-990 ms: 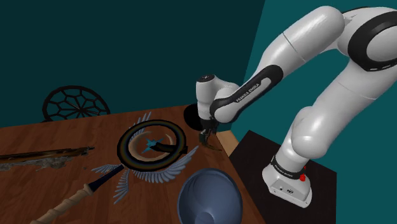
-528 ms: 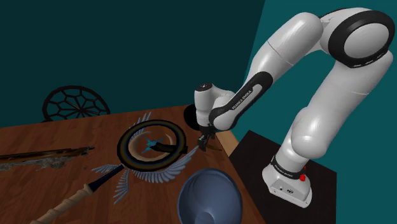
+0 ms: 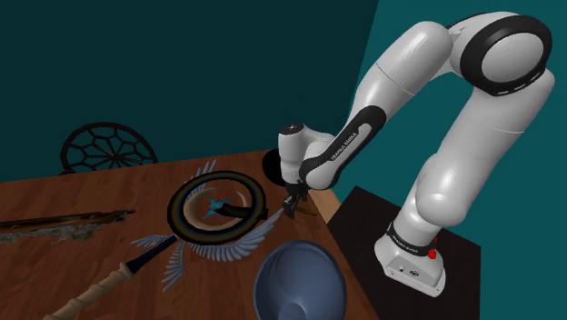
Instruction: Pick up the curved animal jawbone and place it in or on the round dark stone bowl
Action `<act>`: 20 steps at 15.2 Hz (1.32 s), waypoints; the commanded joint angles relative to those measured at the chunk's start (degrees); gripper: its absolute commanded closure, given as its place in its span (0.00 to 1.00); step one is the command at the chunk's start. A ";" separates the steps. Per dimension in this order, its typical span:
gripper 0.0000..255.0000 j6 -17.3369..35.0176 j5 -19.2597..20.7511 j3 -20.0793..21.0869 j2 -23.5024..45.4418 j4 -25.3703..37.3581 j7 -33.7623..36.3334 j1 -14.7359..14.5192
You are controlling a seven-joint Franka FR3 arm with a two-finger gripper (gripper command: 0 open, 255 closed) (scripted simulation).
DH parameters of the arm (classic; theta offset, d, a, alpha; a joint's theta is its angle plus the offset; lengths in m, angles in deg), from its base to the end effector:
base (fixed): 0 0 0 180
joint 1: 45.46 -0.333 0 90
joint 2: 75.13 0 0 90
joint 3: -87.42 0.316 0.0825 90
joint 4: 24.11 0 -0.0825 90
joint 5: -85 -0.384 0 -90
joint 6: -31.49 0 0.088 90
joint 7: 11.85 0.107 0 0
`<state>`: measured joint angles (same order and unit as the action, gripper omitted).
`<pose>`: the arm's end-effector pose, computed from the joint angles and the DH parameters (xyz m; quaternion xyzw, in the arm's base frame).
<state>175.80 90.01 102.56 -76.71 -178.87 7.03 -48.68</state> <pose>0.3711 0.1231 0.2260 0.9961 0.0325 -0.0654 0.0497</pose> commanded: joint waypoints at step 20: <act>1.00 -8.50 -3.79 -0.19 -7.92 0.92 -3.10 -0.79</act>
<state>168.48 86.57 102.49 -83.71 -178.20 4.36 -49.43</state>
